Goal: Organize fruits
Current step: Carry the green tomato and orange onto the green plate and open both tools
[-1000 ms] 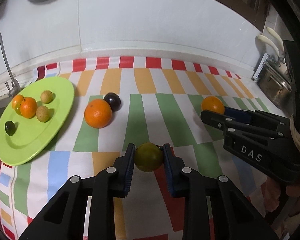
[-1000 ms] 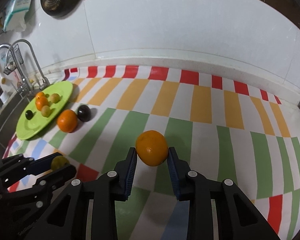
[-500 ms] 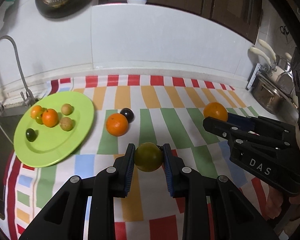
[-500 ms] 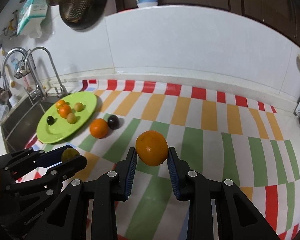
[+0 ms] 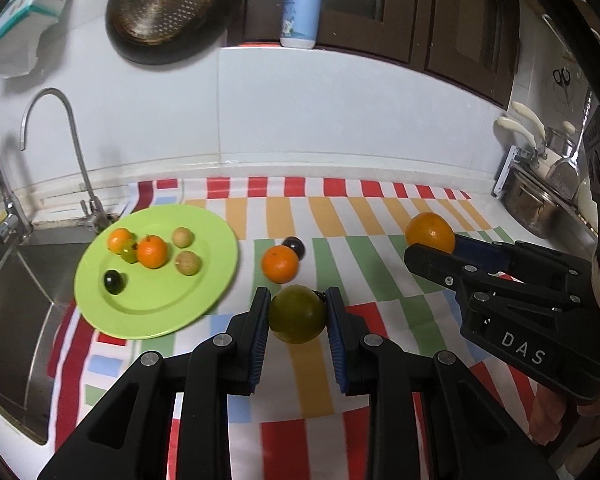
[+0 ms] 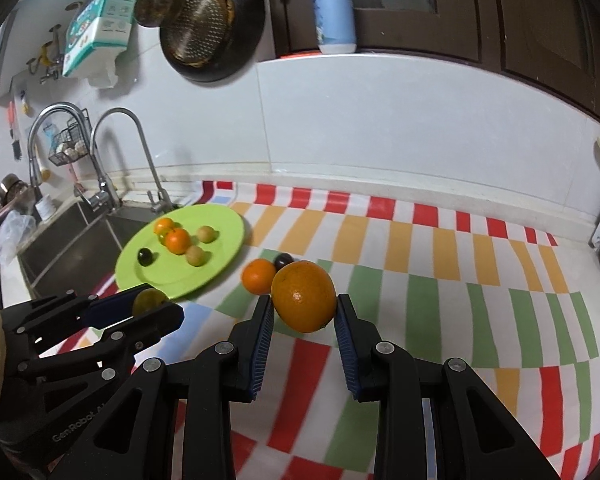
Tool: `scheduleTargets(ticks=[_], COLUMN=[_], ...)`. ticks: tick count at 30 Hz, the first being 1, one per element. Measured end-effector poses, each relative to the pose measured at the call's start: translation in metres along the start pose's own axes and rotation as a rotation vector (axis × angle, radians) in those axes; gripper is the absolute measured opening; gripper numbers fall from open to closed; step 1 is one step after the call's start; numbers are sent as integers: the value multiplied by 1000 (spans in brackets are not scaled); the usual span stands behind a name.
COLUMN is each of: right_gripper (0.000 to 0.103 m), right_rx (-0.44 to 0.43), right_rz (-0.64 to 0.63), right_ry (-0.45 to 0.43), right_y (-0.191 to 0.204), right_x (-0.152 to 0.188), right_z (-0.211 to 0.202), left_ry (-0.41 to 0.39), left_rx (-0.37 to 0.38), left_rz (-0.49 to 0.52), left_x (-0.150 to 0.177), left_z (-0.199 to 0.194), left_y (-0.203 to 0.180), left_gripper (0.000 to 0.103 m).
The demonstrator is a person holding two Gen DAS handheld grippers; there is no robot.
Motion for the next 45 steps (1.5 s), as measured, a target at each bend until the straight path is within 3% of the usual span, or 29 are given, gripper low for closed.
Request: scheduleTargets(ticks=[25,45], right_gripper=[32,32], right_rx=[-111,-250], right_rz=[-61,-144], right_ry=[-52,22], right_y=[85,117], right_x=[-43,-64], right_z=[20,96], left_ry=[-87,-50], left_rx=[-63,-105], left_rz=[-12,-48], left_x=[-34,-57], left_z=[-34,17], left_y=[79,125], left_gripper=[28,28])
Point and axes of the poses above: each gripper's, at about its wrist camera, not at the fingertips, and z roughly the way its jaws point, y to its left, x to its underside, the point moved 3 cm from there along z, roughly the way its jaws point, and after that the axes turned 14 degrees about -z, right-handed, at the moved point
